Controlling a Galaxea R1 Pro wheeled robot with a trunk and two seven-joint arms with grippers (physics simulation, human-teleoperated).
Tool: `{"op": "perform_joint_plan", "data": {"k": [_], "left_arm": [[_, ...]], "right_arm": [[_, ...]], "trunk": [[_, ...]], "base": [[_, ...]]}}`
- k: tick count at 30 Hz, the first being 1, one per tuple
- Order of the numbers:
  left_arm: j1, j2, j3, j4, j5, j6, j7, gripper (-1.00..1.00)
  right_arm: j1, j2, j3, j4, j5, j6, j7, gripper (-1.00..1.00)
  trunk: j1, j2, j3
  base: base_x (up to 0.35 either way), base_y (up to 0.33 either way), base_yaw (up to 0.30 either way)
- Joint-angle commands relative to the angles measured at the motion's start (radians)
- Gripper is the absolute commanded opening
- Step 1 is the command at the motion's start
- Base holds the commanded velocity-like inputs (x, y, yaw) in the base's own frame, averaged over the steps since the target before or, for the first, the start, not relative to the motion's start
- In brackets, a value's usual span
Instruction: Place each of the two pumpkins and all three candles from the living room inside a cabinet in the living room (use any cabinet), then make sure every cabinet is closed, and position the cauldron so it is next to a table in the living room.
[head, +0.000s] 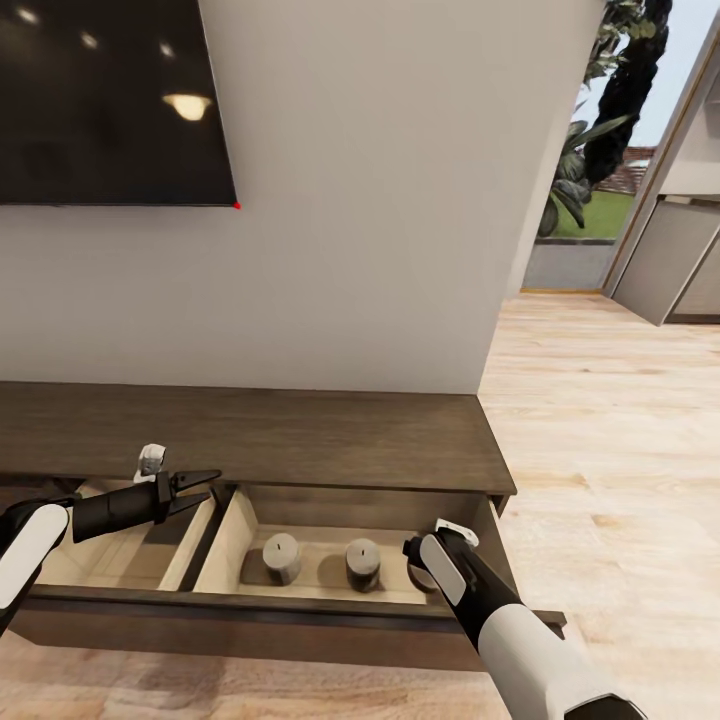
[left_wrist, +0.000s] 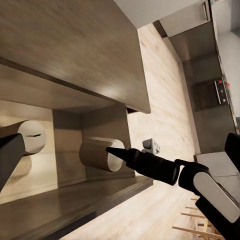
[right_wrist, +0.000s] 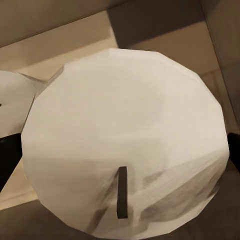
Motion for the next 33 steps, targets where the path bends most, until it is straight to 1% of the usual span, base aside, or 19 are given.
{"op": "perform_joint_plan", "data": {"k": [1,3,9,13,17,20,23,25,30,33], "left_arm": [[0.000,0.000,0.000,0.000,0.001,0.000,0.000,1.00],[0.000,0.000,0.001,0.000,0.006,0.000,0.000,1.00],[0.000,0.000,0.001,0.000,0.010,0.000,0.000,1.00],[0.000,0.000,0.002,0.000,0.010,0.000,0.000,1.00],[0.000,0.000,0.002,0.000,0.011,0.000,0.000,1.00],[0.000,0.000,0.002,0.000,0.011,0.000,0.000,1.00],[0.000,0.000,0.002,0.000,0.012,0.000,0.000,1.00],[0.000,0.000,0.002,0.000,0.012,0.000,0.000,1.00],[0.000,0.000,0.002,0.000,0.012,0.000,0.000,1.00],[0.000,0.000,0.002,0.000,0.012,0.000,0.000,1.00]], "right_arm": [[0.000,0.000,0.000,0.001,-0.002,-0.001,-0.001,1.00],[0.000,0.000,0.000,0.001,-0.002,-0.001,-0.001,1.00],[0.000,-0.004,0.001,0.000,-0.002,-0.006,-0.001,1.00],[0.000,-0.008,0.002,0.000,-0.002,-0.033,0.002,1.00],[0.001,-0.011,0.004,0.000,0.001,-0.069,0.082,1.00],[0.001,-0.013,0.010,0.001,0.002,-0.102,0.110,1.00],[0.001,-0.013,0.075,0.013,0.031,-0.145,0.122,1.00],[0.000,-0.012,0.104,0.022,0.044,-0.164,0.123,1.00],[0.000,-0.012,0.114,0.025,0.047,-0.167,0.124,1.00],[0.000,-0.013,0.114,0.026,0.046,-0.167,0.124,1.00]], "trunk": [[0.000,0.000,0.000],[0.000,0.000,0.000],[-0.023,0.042,0.019],[-0.023,0.042,0.019],[-0.023,0.042,0.019],[-0.023,0.042,0.019],[-0.023,0.042,0.019],[-0.023,0.042,0.019],[-0.023,0.042,0.019],[-0.035,0.063,0.028]], "base": [[0.000,0.000,0.000],[0.000,0.000,0.000],[0.000,0.000,0.000],[0.000,0.000,0.000],[0.000,0.000,0.000],[0.000,0.000,0.000],[0.000,0.000,0.000],[0.000,0.000,0.000],[0.000,0.000,0.000],[0.000,0.000,0.000]]}}
